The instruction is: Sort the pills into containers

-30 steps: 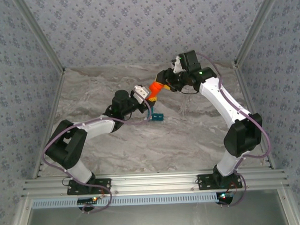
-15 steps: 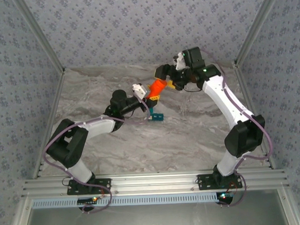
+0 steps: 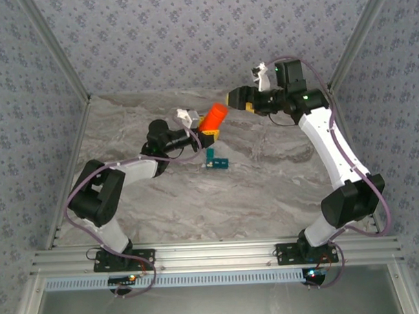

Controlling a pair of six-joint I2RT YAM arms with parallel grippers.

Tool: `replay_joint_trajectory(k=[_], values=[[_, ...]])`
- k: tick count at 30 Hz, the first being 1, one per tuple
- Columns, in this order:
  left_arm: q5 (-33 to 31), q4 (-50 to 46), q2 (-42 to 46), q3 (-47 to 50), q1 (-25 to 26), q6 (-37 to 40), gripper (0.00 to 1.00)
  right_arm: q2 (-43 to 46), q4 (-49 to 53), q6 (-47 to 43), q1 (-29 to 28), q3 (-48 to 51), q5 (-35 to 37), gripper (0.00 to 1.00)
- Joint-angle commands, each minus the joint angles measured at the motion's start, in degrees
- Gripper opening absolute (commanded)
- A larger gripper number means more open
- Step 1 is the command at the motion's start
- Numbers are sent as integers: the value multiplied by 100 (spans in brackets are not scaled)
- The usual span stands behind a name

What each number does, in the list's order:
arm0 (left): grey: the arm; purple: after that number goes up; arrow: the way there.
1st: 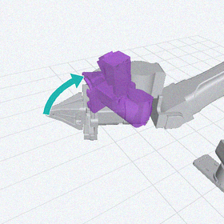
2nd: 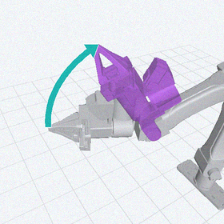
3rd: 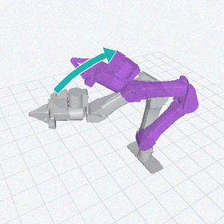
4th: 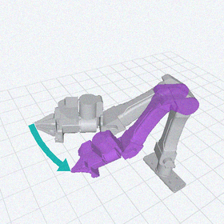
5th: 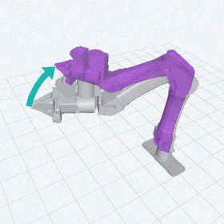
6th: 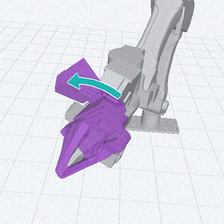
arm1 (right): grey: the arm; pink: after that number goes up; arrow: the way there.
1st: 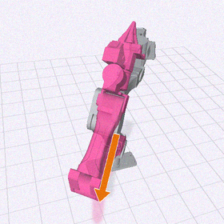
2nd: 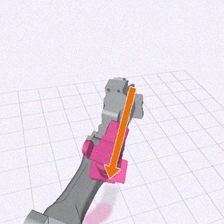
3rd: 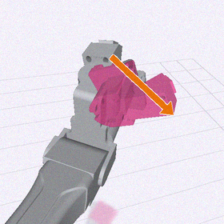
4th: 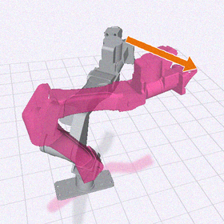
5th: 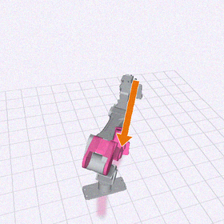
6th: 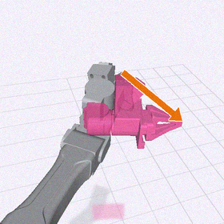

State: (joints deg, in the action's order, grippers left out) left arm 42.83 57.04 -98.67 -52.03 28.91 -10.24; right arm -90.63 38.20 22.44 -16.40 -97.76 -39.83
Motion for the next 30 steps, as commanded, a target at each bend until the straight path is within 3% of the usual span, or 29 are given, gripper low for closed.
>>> replay_joint_trajectory(k=[1, 14, 30], values=[[778, 309, -55, -337, -60, -507, 0, -32, 274, -853, -13, -327, -430, 88], [955, 222, -123, -486, -67, -640, 0, -514, 585, -1007, -275, -661, -444, 85], [939, 218, -143, -492, -58, -674, 0, -647, 471, -771, -319, -587, -773, 61]])
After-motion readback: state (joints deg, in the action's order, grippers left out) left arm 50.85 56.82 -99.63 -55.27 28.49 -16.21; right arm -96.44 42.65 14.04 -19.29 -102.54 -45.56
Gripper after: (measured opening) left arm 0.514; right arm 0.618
